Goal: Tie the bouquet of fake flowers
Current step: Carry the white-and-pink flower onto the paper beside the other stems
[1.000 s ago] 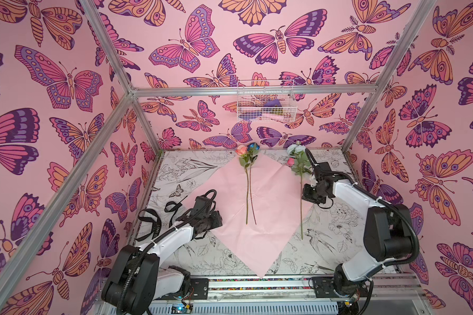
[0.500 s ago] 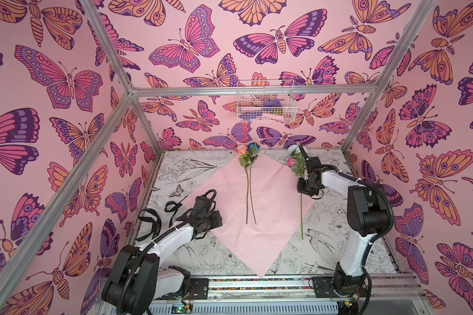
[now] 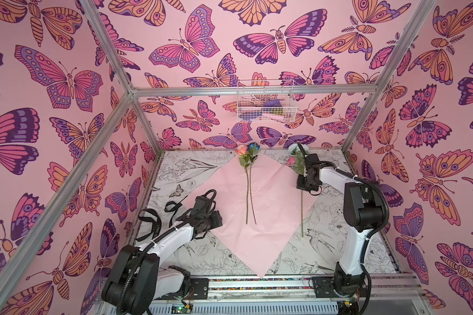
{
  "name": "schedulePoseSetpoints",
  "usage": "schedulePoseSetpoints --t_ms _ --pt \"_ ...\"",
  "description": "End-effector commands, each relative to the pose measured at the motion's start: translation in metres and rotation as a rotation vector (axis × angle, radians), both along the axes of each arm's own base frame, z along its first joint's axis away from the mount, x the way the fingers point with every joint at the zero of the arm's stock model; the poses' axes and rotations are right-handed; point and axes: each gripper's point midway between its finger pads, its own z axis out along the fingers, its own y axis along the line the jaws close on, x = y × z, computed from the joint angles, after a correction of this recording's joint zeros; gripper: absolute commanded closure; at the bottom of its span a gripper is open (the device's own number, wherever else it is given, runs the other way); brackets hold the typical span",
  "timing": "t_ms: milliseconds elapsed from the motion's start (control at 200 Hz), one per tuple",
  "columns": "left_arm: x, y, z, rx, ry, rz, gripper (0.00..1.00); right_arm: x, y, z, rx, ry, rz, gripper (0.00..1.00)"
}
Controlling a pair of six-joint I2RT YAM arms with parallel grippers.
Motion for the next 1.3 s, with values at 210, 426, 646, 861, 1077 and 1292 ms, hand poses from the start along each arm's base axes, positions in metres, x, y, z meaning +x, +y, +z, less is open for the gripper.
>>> schedulePoseSetpoints --t_ms 210,426,646,861,1077,1292 --pt "-0.008 0.004 -0.005 0.006 0.025 0.000 0.42 0.000 0.010 0.080 0.072 -0.161 0.002 1.00" --pt "-0.008 0.005 -0.005 0.010 0.022 0.002 0.42 -0.010 0.053 0.096 0.245 -0.210 0.019 1.00" --pt "-0.010 0.005 -0.006 0.008 0.025 -0.001 0.42 -0.005 0.111 0.093 0.342 -0.227 0.072 1.00" --pt "-0.014 0.005 -0.007 0.005 0.027 -0.003 0.42 0.013 0.168 0.089 0.434 -0.260 0.115 1.00" --pt "-0.018 0.008 -0.010 0.009 0.028 0.001 0.42 0.027 0.217 0.082 0.484 -0.266 0.183 1.00" --pt "-0.018 0.007 -0.010 0.008 0.030 0.000 0.42 0.038 0.240 0.077 0.499 -0.292 0.212 1.00"
